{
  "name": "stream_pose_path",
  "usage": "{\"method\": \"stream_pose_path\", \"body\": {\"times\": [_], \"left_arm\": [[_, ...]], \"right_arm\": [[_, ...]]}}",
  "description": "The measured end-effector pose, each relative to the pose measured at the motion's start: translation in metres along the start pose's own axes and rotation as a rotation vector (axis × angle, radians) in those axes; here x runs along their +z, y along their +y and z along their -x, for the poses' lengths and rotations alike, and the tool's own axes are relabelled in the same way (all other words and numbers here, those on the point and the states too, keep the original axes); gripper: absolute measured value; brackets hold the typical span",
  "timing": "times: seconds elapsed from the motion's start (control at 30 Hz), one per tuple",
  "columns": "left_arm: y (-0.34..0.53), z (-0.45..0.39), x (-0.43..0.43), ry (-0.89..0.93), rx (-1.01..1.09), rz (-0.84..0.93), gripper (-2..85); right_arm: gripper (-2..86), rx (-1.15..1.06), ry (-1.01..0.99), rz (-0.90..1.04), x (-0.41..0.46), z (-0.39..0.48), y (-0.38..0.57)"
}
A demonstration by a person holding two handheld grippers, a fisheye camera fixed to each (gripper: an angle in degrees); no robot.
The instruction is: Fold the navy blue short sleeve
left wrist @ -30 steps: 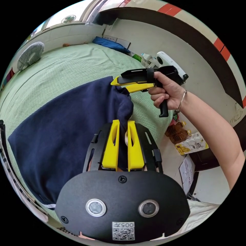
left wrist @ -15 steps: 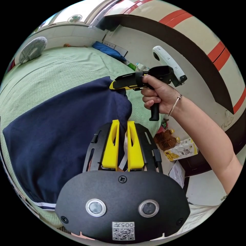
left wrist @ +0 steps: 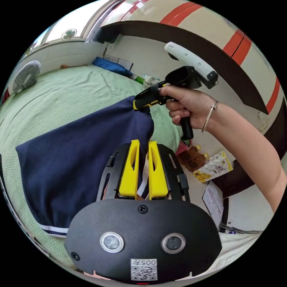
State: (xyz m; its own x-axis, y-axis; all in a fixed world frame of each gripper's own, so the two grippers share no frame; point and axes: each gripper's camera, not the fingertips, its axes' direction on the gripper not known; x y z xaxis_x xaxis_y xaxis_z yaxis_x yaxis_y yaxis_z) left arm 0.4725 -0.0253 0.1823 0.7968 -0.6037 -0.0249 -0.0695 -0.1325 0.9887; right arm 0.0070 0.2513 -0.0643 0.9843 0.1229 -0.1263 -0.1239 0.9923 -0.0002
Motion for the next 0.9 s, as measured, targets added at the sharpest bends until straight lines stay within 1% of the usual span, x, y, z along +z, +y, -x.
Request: {"method": "stream_pose_path", "body": {"times": [0.1, 0.17, 0.27, 0.33, 0.4, 0.6, 0.67, 0.77, 0.83, 0.9], "left_arm": [[0.011, 0.009, -0.027, -0.006, -0.007, -0.029, 5.9], [0.022, 0.024, -0.052, 0.01, -0.051, -0.057, 6.0], [0.036, 0.044, -0.087, -0.042, -0.083, -0.09, 6.0], [0.046, 0.056, -0.107, -0.046, -0.106, -0.107, 6.0], [0.059, 0.07, -0.127, -0.048, -0.134, -0.124, 6.0], [0.103, 0.122, -0.174, -0.172, -0.25, -0.081, 6.2], [0.117, 0.143, -0.189, -0.183, -0.308, -0.046, 6.9], [0.128, 0.163, -0.21, -0.231, -0.345, -0.037, 8.6], [0.133, 0.172, -0.225, -0.266, -0.354, -0.065, 8.7], [0.137, 0.18, -0.241, -0.302, -0.376, -0.102, 8.2]], "right_arm": [[-1.1, -0.09, 0.066, -0.041, -0.018, 0.044, -0.004], [-1.1, -0.169, 0.091, -0.08, -0.033, 0.082, -0.007], [-1.1, -0.238, 0.098, -0.119, -0.049, 0.13, -0.011], [-1.1, -0.273, 0.082, -0.135, -0.054, 0.157, -0.013], [-1.1, -0.3, 0.052, -0.133, -0.056, 0.182, -0.016], [-0.5, -0.364, -0.092, -0.077, -0.032, 0.259, -0.025], [1.6, -0.38, -0.267, -0.032, -0.018, 0.277, -0.031], [4.7, -0.31, -0.437, -0.004, -0.014, 0.278, -0.043], [5.9, -0.314, -0.454, -0.029, -0.02, 0.272, -0.048], [6.8, -0.347, -0.372, -0.058, -0.025, 0.264, -0.051]]}}
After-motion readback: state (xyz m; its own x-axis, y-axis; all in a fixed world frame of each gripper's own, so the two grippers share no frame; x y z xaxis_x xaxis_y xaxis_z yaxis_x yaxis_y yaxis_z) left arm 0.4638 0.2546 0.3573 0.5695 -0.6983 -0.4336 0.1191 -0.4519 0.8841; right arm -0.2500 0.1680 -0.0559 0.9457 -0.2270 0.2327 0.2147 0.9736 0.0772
